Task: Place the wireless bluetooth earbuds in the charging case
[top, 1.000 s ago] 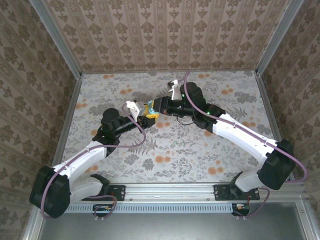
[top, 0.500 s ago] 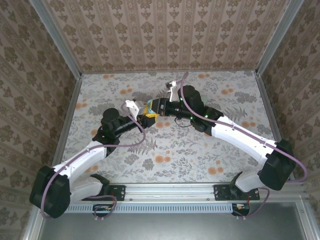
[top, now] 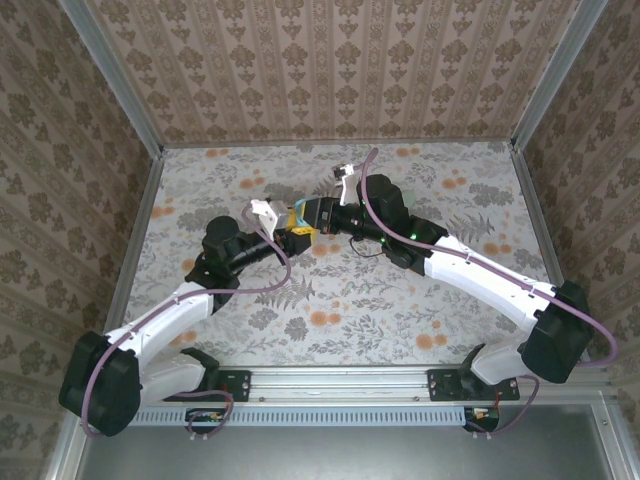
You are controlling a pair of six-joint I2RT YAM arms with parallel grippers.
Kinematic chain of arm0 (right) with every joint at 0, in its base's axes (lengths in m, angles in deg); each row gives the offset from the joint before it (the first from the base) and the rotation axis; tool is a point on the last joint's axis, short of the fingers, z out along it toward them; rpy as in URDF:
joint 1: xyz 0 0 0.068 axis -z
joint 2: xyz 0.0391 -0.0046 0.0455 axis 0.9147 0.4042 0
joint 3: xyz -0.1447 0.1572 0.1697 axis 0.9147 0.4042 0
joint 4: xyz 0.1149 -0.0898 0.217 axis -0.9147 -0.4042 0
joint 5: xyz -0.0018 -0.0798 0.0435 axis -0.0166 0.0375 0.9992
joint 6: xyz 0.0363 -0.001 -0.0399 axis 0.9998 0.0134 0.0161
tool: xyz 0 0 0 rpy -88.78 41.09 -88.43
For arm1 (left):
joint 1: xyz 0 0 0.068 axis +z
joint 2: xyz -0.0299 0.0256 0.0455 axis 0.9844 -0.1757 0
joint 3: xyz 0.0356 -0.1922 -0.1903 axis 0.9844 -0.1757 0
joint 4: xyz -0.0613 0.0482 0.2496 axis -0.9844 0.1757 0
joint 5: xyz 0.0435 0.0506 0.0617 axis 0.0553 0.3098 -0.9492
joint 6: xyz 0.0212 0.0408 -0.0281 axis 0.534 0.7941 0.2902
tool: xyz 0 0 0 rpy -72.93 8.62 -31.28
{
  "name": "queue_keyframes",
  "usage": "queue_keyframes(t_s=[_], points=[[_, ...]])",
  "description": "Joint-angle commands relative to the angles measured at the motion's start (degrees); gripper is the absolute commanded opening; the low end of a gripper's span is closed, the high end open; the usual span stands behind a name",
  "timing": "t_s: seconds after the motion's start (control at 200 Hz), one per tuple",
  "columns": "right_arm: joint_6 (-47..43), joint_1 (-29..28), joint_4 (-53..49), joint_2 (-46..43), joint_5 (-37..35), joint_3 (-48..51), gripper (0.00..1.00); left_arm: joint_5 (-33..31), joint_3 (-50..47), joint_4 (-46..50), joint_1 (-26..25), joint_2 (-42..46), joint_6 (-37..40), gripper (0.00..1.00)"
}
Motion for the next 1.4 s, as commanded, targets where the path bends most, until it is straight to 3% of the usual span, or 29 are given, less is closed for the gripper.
queue_keyframes(t_s=[0.0,0.225,0.585,0.965,1.395], points=[[-0.91,-0.24,-4.77,-0.81,-0.54,-0.55,0.29,0.75,2.98,-4.73,-0.24,0.33,-0.41,0.41],[-0.24,-0.02,-7.63,-0.56,1.53,-2.06,0.34,0.86,3.18,-4.05,-0.24,0.16,0.11,0.41],[-1.12,0.07,-9.47,-0.70,1.51,-2.50,0.31,1.02,3.20,-4.11,-0.24,-0.26,0.83,0.41],[-1.78,0.64,-12.23,-0.81,8.48,-4.53,0.29,1.29,2.75,-5.14,-0.33,-0.54,3.49,0.40],[-2.13,2.15,-13.38,-9.97,6.31,-1.71,0.30,1.68,2.60,-7.42,-0.33,-1.16,5.20,0.38]])
